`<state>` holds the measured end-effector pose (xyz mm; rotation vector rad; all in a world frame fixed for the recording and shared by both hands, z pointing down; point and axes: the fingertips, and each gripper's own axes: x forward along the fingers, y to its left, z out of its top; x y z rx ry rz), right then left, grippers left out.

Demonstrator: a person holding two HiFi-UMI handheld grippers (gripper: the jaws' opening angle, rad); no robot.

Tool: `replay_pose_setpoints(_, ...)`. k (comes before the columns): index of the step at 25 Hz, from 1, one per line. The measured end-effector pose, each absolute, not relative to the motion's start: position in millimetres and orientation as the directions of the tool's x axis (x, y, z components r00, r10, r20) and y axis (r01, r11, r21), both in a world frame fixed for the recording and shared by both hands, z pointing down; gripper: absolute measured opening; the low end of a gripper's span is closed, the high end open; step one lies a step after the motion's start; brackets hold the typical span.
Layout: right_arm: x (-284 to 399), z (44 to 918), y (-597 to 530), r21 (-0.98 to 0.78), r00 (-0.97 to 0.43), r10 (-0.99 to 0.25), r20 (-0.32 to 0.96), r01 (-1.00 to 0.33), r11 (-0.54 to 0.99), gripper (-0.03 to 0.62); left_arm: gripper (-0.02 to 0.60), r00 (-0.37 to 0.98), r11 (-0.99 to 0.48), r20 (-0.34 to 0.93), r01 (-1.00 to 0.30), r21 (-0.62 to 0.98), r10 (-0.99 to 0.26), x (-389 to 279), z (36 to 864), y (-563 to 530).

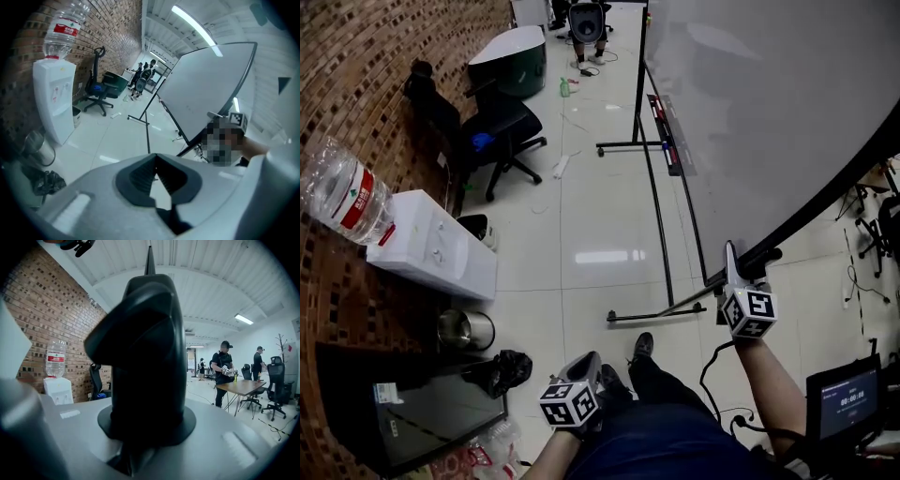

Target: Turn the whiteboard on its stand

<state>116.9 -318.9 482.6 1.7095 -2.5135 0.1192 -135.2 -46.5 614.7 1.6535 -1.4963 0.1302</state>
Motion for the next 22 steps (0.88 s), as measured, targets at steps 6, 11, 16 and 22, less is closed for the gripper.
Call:
replay_pose_setpoints(6, 122.7, 488.5, -280.6, -0.006, -0.365, -0.920, 0.140, -0.930, 0.368, 0.097, 0.006, 0.235, 0.121, 0.604, -0.864, 0.489, -0.762, -142.1, 605.3, -12.8)
replay_pose_setpoints(11, 126.4, 491.3, -251.8, -0.006, -0.353, -0.926, 0.137, -0.935, 0.355, 0.097, 0.006, 0.175, 0.130, 0.585, -0.888, 0.441, -0.792, -128.9, 587.2, -1.7)
replay_pose_setpoints(16, 121.6, 482.7, -223.7, 0.006, -0.366, -0.921, 0.131, -0.929, 0.370, 0.097, 0.006, 0.191, 0.125, 0.614, -0.893, 0.433, -0.766, -71.3, 586.6, 33.1)
replay_pose_setpoints(22, 129.6, 485.7, -189.2, -0.002, -0.370, -0.920, 0.129, -0.928, 0.373, 0.101, 0.006, 0.146, 0.153, 0.642, -0.909, 0.387, -0.753, -59.4, 579.7, 72.6)
